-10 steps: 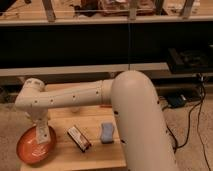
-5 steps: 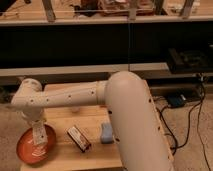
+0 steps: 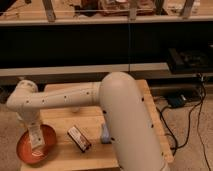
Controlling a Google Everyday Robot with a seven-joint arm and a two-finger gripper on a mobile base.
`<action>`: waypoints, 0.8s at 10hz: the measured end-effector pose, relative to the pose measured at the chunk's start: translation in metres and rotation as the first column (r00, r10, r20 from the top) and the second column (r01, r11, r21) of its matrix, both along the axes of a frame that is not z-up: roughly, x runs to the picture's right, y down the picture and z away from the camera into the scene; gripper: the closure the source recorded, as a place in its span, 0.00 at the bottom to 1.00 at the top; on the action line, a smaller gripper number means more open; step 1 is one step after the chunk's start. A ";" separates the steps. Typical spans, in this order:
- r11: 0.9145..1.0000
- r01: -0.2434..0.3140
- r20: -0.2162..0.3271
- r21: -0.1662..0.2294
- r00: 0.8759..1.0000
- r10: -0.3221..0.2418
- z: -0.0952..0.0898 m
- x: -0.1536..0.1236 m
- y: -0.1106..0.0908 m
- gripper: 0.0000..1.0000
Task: Place the bottle in the ceramic bowl
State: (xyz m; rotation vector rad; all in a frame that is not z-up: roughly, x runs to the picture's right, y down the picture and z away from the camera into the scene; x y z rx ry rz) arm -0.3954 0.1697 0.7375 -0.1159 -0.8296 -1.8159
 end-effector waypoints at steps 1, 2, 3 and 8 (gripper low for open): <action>1.000 0.012 0.007 -0.005 1.000 -0.012 -0.001 -0.004 0.003 0.88; 1.000 0.022 0.011 -0.009 1.000 -0.022 -0.003 -0.007 0.005 0.88; 0.999 0.034 0.014 -0.011 0.999 -0.033 -0.004 -0.011 0.008 0.88; 0.995 0.096 0.037 -0.030 0.995 -0.095 -0.011 -0.024 0.021 0.88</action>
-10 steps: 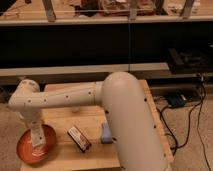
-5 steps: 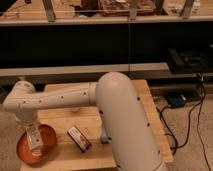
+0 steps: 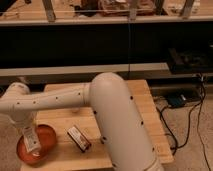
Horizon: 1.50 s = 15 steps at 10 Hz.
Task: Place the bottle in the ceramic bowl
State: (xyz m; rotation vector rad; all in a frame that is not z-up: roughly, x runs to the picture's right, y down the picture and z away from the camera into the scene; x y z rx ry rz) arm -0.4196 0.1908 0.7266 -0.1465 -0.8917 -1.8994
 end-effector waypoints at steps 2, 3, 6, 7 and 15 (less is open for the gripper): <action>1.000 0.023 0.012 -0.012 1.000 -0.023 -0.001 -0.006 0.007 0.88; 0.999 0.036 0.020 -0.019 0.999 -0.036 -0.001 -0.009 0.010 0.88; 1.000 0.015 0.016 -0.007 1.000 -0.015 -0.001 -0.008 0.007 0.71; 1.000 0.005 0.010 -0.005 1.000 -0.005 0.002 0.003 0.004 0.59; 0.999 -0.034 0.003 0.007 0.999 0.034 0.003 0.013 -0.002 0.20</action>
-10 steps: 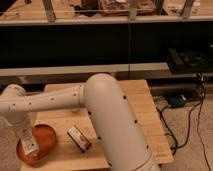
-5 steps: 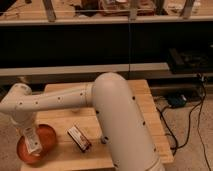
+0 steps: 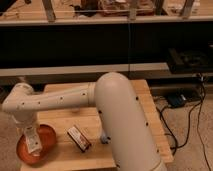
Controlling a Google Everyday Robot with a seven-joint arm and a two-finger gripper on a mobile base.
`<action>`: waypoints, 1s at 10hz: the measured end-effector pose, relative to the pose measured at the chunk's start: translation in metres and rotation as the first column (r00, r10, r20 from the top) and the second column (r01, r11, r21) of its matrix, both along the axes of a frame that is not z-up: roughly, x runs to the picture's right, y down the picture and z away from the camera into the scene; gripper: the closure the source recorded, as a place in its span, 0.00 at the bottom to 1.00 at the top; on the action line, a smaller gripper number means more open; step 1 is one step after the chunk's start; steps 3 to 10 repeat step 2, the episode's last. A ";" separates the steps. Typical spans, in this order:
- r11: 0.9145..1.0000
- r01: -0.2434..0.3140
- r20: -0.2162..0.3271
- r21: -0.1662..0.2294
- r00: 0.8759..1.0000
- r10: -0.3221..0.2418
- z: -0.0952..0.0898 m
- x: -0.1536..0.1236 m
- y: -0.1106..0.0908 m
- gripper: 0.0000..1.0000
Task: Place the bottle in the ceramic bowl
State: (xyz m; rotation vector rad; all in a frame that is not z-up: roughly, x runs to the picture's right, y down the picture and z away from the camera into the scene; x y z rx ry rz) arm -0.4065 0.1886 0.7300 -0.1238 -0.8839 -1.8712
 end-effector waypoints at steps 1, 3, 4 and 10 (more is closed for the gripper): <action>1.000 0.000 0.002 -0.001 1.000 0.000 -0.001 -0.002 0.001 0.20; 1.000 -0.006 -0.001 0.001 1.000 0.006 -0.002 -0.003 0.000 0.20; 1.000 -0.006 -0.001 0.001 1.000 0.006 -0.002 -0.003 0.000 0.20; 1.000 -0.006 -0.001 0.001 1.000 0.006 -0.002 -0.003 0.000 0.20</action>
